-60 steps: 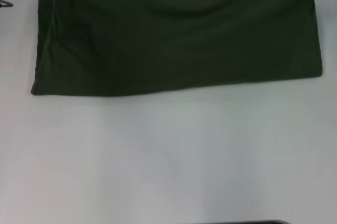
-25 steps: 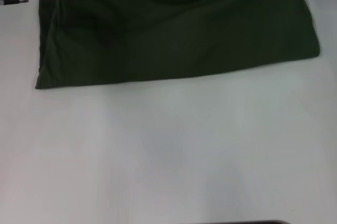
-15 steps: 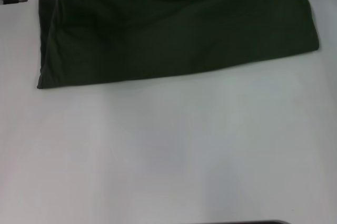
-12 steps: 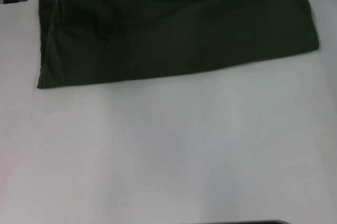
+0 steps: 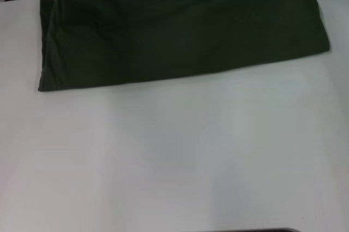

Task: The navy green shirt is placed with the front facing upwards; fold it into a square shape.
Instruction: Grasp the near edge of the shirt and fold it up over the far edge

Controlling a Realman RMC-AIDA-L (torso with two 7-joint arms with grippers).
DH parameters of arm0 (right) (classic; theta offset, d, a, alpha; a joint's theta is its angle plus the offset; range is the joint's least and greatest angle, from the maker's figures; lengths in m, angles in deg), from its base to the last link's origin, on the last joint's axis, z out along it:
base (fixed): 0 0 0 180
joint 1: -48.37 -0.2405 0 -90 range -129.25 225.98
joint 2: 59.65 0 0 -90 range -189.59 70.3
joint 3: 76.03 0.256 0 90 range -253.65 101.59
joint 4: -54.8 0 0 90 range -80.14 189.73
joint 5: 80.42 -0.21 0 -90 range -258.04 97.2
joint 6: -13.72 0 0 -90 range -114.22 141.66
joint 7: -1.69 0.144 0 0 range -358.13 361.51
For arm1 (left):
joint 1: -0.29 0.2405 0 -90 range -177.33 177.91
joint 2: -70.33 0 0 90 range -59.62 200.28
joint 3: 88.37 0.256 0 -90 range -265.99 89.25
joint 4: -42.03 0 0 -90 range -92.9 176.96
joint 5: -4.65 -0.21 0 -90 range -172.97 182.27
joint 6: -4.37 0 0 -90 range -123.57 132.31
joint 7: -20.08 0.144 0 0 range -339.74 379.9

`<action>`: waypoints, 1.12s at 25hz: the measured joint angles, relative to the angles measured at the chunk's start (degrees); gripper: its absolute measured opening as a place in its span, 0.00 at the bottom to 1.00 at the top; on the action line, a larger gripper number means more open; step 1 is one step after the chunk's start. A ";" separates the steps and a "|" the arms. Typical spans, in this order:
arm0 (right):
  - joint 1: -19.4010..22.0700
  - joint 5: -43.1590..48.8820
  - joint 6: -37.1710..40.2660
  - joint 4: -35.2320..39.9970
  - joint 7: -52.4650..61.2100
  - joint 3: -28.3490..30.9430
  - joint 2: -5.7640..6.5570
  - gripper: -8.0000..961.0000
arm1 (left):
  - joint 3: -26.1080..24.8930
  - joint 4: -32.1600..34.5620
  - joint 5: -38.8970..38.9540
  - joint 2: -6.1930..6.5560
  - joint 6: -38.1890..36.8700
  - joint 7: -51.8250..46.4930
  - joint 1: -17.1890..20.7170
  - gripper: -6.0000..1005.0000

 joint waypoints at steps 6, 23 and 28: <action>-0.21 0.00 -0.88 -0.03 0.00 -0.21 -0.17 0.12 | 0.65 0.00 -0.10 -0.02 0.74 -0.89 -0.02 0.03; -0.34 -0.02 -2.65 -0.64 -0.61 -0.21 -0.65 0.16 | 1.55 0.08 -0.66 -0.03 2.49 -2.94 0.22 0.03; -0.34 -0.06 -3.42 -0.69 -0.70 -0.21 -0.66 0.17 | 1.07 0.08 0.03 -0.13 2.86 -2.97 0.44 0.04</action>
